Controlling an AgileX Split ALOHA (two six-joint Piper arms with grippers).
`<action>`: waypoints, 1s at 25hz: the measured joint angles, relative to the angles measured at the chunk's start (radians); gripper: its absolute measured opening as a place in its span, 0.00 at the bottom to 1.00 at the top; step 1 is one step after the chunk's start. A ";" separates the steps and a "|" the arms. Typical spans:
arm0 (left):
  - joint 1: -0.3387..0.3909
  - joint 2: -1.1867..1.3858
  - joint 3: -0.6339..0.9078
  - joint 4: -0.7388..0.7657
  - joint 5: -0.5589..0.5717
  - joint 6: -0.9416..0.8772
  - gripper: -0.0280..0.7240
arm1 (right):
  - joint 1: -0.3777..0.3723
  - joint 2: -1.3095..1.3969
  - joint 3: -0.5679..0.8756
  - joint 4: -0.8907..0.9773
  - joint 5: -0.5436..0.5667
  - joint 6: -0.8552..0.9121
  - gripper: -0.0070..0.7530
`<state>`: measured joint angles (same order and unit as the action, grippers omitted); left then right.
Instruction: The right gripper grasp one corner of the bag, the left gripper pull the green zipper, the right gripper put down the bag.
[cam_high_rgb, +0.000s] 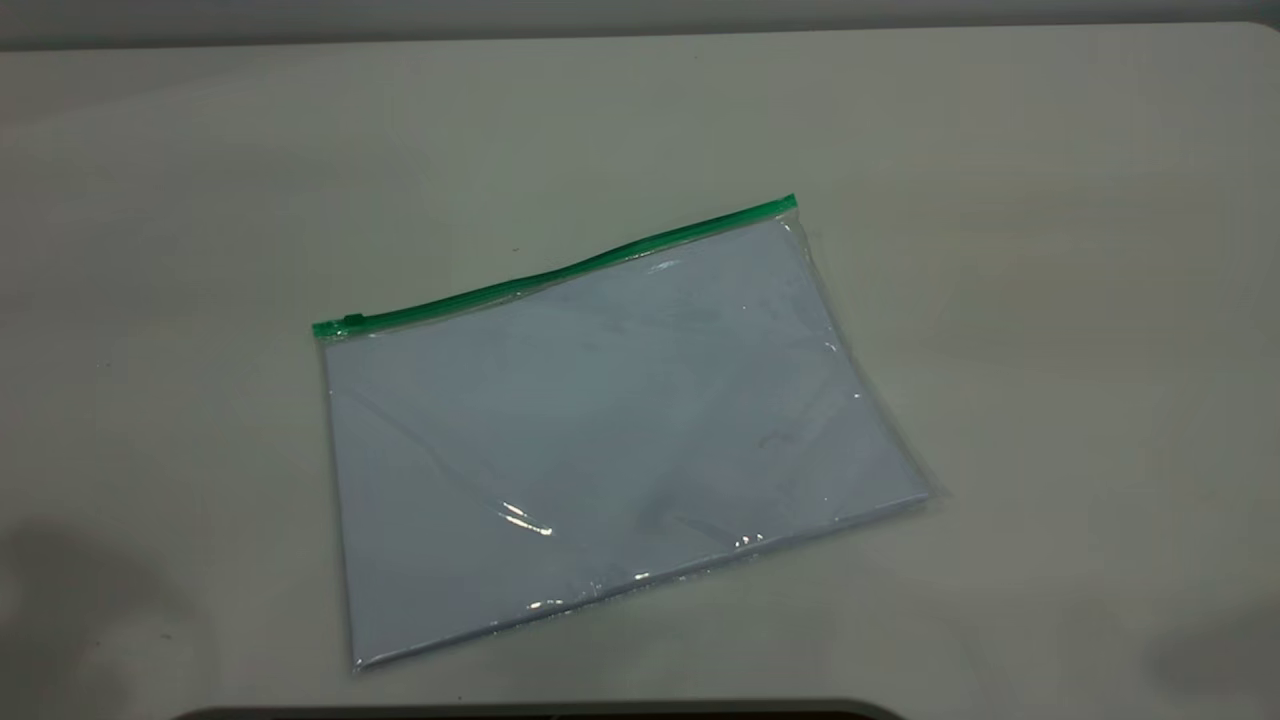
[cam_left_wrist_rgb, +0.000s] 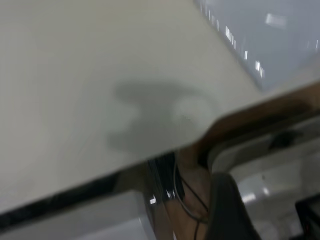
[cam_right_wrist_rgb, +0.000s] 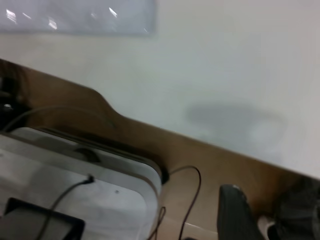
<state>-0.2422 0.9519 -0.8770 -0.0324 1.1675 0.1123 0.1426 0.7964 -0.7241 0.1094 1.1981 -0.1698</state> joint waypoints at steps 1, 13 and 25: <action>0.000 -0.031 0.046 0.000 -0.004 -0.008 0.72 | 0.000 -0.022 0.036 -0.014 -0.017 0.011 0.55; 0.000 -0.345 0.366 -0.002 -0.101 -0.128 0.72 | 0.000 -0.128 0.223 -0.005 -0.135 0.045 0.55; 0.000 -0.576 0.391 0.032 -0.059 -0.062 0.72 | 0.000 -0.130 0.223 -0.035 -0.126 0.060 0.50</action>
<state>-0.2422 0.3761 -0.4860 0.0000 1.1084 0.0499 0.1426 0.6662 -0.5011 0.0743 1.0719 -0.1094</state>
